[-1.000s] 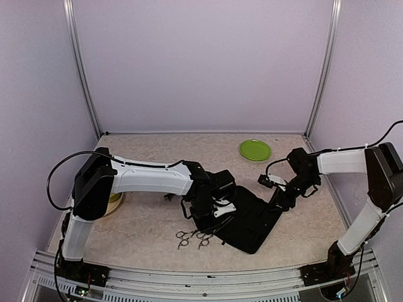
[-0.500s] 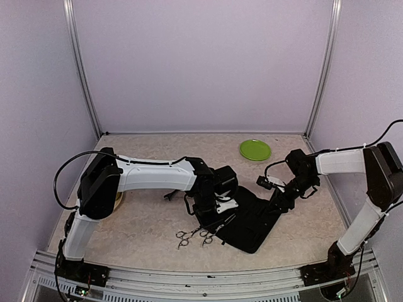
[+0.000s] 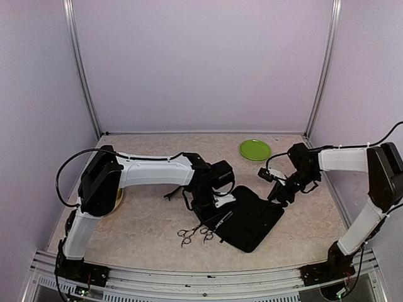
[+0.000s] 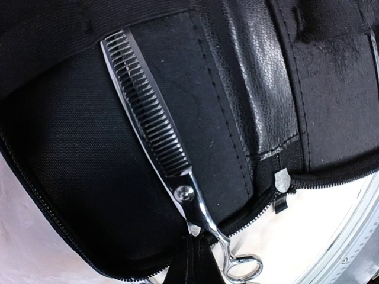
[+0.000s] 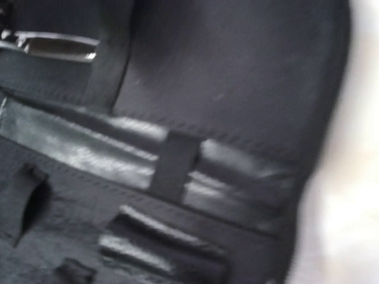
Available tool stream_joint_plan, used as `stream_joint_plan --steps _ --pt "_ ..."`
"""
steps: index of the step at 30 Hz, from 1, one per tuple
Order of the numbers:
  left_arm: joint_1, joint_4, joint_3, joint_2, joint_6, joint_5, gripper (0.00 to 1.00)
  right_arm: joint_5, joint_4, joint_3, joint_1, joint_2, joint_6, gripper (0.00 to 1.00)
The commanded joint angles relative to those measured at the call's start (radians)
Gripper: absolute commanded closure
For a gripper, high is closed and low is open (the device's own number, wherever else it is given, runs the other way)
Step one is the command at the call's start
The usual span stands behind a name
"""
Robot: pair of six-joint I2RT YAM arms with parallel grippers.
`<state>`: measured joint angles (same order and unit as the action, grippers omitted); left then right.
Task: Sort the hair-cutting tools
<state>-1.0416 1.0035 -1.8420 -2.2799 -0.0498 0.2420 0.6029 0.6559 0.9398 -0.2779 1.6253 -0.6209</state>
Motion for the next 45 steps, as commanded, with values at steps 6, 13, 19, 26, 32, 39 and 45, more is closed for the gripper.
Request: stream_joint_plan --steps 6,13,19,26,32,39,45 --pt "0.014 0.007 -0.131 -0.1 0.003 0.032 1.0 -0.086 -0.032 0.036 0.029 0.065 0.062 0.41" --pt "-0.021 0.038 -0.172 -0.101 -0.002 -0.003 1.0 -0.004 0.009 0.033 0.027 0.101 0.035 0.46" --pt "-0.037 0.044 -0.207 -0.096 0.003 -0.072 1.0 0.025 0.028 0.024 -0.028 0.118 0.004 0.48" --pt "-0.038 0.033 -0.247 -0.15 -0.018 -0.115 1.0 0.037 0.039 0.03 -0.081 0.13 -0.005 0.48" --pt "-0.032 -0.002 -0.273 -0.169 -0.026 -0.174 1.0 0.044 0.043 0.024 -0.081 0.121 -0.005 0.49" --pt "-0.031 -0.071 -0.188 -0.019 0.018 -0.214 0.63 0.054 0.044 0.017 -0.082 0.103 -0.008 0.48" --pt "-0.032 -0.1 -0.018 0.085 0.05 -0.202 0.53 0.049 0.044 0.018 -0.081 0.111 -0.011 0.48"
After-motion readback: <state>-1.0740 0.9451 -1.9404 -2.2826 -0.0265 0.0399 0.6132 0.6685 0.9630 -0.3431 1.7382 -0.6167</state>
